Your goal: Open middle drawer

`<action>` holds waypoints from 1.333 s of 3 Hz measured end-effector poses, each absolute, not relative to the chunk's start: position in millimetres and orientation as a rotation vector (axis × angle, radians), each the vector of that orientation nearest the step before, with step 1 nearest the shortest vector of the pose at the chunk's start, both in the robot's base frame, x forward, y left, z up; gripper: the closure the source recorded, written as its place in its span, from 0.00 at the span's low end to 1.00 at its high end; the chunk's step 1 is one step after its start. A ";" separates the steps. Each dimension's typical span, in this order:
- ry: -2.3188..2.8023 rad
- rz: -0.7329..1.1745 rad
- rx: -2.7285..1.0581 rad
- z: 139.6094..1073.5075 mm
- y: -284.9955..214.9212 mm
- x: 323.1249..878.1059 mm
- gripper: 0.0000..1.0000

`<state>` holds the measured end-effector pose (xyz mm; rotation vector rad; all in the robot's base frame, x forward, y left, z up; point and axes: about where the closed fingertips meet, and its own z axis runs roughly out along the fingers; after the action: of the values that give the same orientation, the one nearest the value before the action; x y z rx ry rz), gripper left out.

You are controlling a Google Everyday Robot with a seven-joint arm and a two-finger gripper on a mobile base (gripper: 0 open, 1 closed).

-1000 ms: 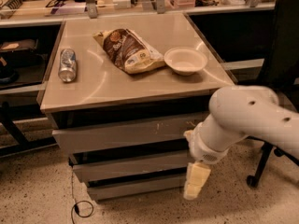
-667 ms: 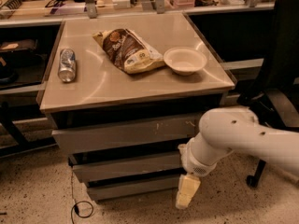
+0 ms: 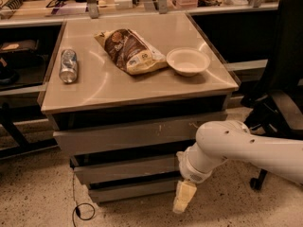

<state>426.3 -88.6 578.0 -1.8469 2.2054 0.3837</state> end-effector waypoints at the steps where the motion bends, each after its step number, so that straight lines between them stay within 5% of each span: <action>1: 2.210 0.345 -1.852 554.0 -84.2 426.1 0.00; 4: 2.275 0.174 -1.733 458.9 -111.8 491.2 0.00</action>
Offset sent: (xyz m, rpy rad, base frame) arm 0.0541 -0.0138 -0.1294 -0.0605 -0.0865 -0.1203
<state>491.2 -111.8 458.9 -1.7327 2.2746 0.1738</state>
